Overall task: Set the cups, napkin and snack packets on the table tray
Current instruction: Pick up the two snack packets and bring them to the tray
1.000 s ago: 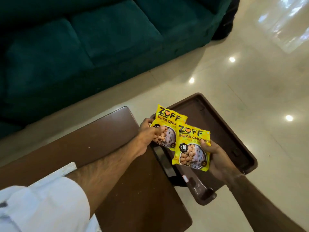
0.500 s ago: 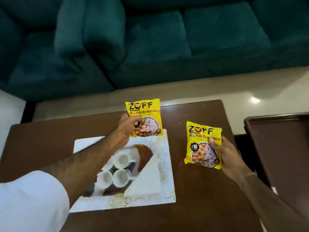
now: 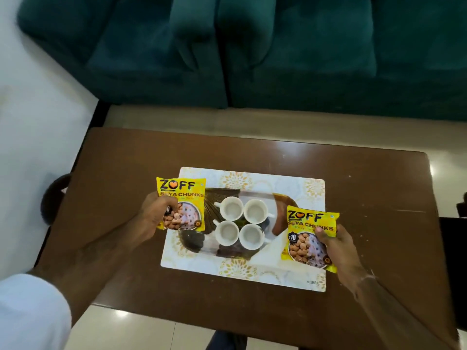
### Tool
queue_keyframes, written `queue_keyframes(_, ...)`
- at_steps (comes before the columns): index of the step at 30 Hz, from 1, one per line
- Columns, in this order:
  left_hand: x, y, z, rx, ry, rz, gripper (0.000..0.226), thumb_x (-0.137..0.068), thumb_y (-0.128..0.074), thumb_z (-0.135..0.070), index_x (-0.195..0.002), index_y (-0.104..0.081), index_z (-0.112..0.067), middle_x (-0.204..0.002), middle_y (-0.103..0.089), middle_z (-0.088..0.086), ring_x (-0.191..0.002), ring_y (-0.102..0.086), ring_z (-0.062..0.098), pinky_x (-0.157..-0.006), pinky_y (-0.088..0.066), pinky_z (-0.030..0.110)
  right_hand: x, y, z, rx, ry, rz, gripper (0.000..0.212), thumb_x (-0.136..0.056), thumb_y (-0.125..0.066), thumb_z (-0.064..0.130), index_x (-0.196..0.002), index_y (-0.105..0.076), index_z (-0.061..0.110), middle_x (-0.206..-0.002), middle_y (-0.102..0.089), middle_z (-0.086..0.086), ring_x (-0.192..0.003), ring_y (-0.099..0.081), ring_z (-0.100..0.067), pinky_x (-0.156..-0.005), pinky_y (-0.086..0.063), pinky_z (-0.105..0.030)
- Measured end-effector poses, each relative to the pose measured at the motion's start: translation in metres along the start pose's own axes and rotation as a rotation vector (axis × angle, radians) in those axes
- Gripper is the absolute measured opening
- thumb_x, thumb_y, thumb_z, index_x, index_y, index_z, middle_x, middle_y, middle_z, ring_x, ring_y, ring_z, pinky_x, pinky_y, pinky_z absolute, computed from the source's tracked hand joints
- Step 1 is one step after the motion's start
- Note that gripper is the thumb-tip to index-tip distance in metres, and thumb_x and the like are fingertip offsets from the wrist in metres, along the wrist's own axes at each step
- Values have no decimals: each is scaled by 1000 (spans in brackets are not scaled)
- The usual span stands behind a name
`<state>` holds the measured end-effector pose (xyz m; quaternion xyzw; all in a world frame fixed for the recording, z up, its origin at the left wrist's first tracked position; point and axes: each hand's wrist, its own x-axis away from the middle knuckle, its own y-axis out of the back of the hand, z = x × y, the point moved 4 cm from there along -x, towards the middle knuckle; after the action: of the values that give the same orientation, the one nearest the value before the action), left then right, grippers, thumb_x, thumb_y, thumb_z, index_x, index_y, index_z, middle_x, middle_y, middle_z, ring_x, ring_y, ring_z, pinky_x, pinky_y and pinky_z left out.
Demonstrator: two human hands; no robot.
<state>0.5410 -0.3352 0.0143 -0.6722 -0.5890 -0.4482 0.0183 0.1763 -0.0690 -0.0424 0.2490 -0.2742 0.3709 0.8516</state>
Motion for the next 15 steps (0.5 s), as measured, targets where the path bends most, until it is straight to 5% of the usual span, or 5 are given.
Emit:
queue_keyframes(4, -9, -1, 41, -71, -22, 55, 12, -43, -63, -15, -55, -60, -15, -51, -58, -7, -50, -51, 14, -53, -41, 25, 1, -16, -7, 76, 1, -61, 17, -96, -64, 19, -113, -65, 15, -105, -72, -4, -98, -66, -27, -91, -50, -41)
queue_keyframes(8, -16, -19, 59, -148, -55, 170, 14, -44, -63, -18, -57, -60, -19, -53, -61, -5, -53, -55, 17, -55, -42, 27, 4, -26, -6, 192, 41, -128, 10, -95, -63, 27, -105, -63, 25, -95, -70, 9, -88, -65, -17, -75, -47, -33)
queue_keyframes(12, -21, -38, 55, -238, -144, 204, 34, -52, -66, -23, -85, -62, -24, -71, -68, -7, -65, -63, 13, -54, -39, 21, 8, -37, -1, 289, 114, -178, 9, -95, -63, 31, -103, -60, 28, -89, -63, 19, -81, -59, -2, -61, -41, -21)
queue_keyframes(15, -26, -43, 51, -319, -216, 179, 30, -66, -73, -19, -91, -57, -28, -76, -65, -9, -68, -60, 7, -50, -36, 19, 8, -47, 1, 364, 161, -171, 11, -96, -62, 29, -103, -57, 22, -86, -64, 13, -78, -60, -9, -64, -41, -27)
